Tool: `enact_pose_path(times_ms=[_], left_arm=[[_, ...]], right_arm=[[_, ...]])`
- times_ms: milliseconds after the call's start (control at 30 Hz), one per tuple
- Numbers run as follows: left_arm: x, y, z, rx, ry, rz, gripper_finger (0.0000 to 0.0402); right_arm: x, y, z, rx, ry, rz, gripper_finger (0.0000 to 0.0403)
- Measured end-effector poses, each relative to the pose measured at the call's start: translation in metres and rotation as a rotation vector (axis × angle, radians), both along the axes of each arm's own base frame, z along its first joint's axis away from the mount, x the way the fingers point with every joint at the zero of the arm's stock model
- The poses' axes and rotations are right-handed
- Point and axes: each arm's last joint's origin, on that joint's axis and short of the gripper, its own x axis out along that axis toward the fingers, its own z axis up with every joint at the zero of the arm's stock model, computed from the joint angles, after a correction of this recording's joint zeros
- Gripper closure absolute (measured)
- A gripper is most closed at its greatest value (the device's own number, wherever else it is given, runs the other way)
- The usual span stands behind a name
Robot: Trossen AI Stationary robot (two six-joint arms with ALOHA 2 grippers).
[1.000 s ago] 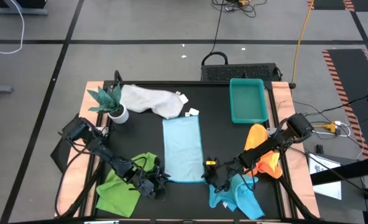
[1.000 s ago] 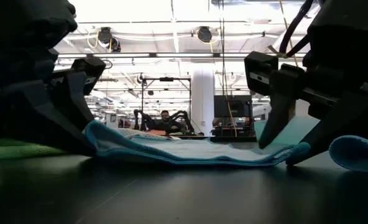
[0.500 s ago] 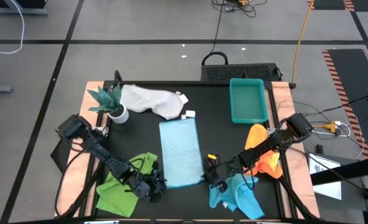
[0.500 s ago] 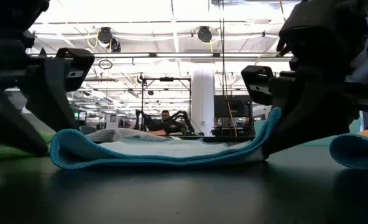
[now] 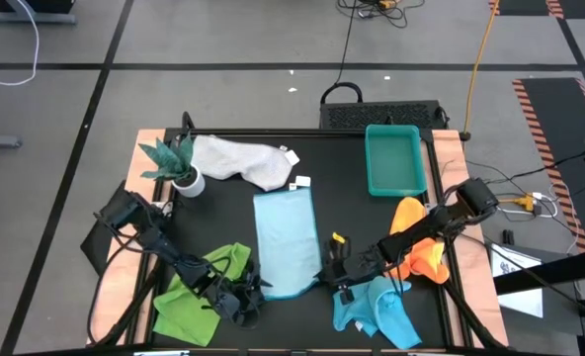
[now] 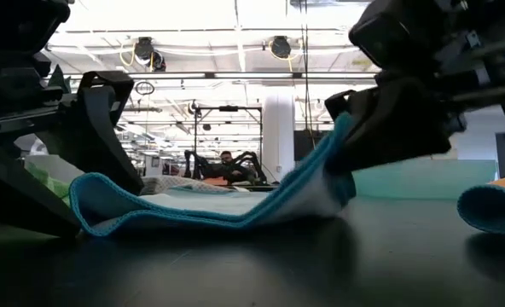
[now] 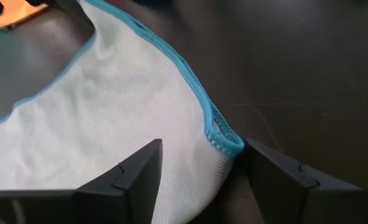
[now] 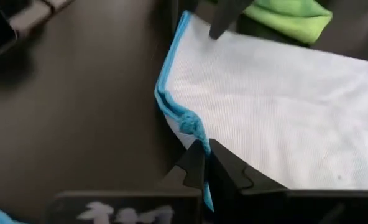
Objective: Fold microfiber towels
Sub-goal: Fold the light blue microfiber cloth
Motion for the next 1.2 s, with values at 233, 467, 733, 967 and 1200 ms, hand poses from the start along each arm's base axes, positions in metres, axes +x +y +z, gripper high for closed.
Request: enact_pose_path(times_ms=[233, 467, 733, 967, 1200], left_arm=[[-0.001, 0.001, -0.002, -0.014, 0.024, 0.025, 0.0201], [-0.002, -0.001, -0.016, 0.018, 0.034, 0.039, 0.0208], [0.005, -0.005, -0.026, -0.058, -0.103, 0.17, 0.0208], [0.01, -0.004, -0.041, -0.156, -0.239, 0.362, 0.0208], [0.008, -0.002, -0.041, -0.129, -0.375, 0.529, 0.0208]], right_arm=[[0.001, -0.004, 0.02, 0.035, -0.097, -0.151, 0.0402], [-0.002, -0.011, 0.026, 0.037, -0.118, -0.358, 0.0402], [-0.003, -0.012, 0.023, 0.041, -0.101, -0.394, 0.0403], [-0.004, -0.013, 0.022, 0.038, -0.084, -0.399, 0.0403], [-0.005, -0.013, 0.02, 0.025, -0.067, -0.399, 0.0403]])
